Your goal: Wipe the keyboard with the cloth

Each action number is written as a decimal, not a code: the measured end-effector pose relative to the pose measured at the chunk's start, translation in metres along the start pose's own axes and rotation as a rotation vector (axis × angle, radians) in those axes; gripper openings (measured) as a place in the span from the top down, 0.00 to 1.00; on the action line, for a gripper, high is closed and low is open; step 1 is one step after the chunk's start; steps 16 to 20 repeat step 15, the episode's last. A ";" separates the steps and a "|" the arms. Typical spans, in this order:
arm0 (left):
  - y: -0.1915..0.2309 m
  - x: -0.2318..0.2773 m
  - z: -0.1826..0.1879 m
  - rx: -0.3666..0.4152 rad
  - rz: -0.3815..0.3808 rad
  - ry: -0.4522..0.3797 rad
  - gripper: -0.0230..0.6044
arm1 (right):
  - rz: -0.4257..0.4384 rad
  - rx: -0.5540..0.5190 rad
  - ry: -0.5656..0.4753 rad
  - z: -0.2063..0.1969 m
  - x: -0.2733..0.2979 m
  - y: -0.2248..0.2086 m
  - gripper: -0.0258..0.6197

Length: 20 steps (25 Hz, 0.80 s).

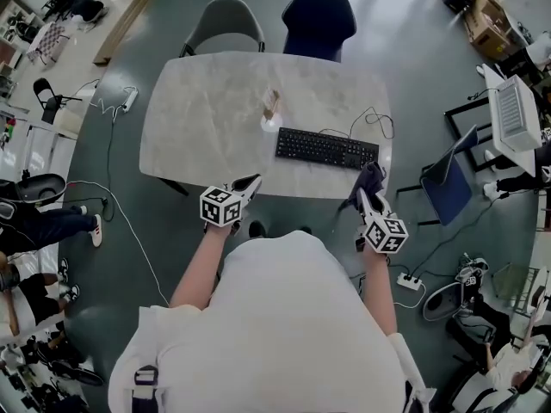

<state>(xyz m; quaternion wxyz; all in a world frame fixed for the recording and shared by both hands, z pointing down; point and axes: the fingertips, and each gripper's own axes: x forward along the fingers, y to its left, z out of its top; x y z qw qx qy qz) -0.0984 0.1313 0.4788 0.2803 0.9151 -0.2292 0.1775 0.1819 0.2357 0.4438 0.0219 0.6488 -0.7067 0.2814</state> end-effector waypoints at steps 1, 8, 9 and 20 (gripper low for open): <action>0.001 0.000 0.001 -0.001 -0.003 0.000 0.95 | -0.003 0.002 -0.003 0.001 0.001 0.000 0.86; 0.004 0.004 0.011 -0.012 -0.018 -0.014 0.95 | -0.002 -0.004 -0.011 0.009 0.007 0.005 0.86; 0.004 0.005 0.012 -0.012 -0.019 -0.015 0.95 | -0.001 -0.004 -0.010 0.009 0.007 0.005 0.86; 0.002 0.004 0.016 -0.010 -0.018 -0.032 0.95 | 0.000 -0.001 -0.012 0.008 0.004 0.007 0.86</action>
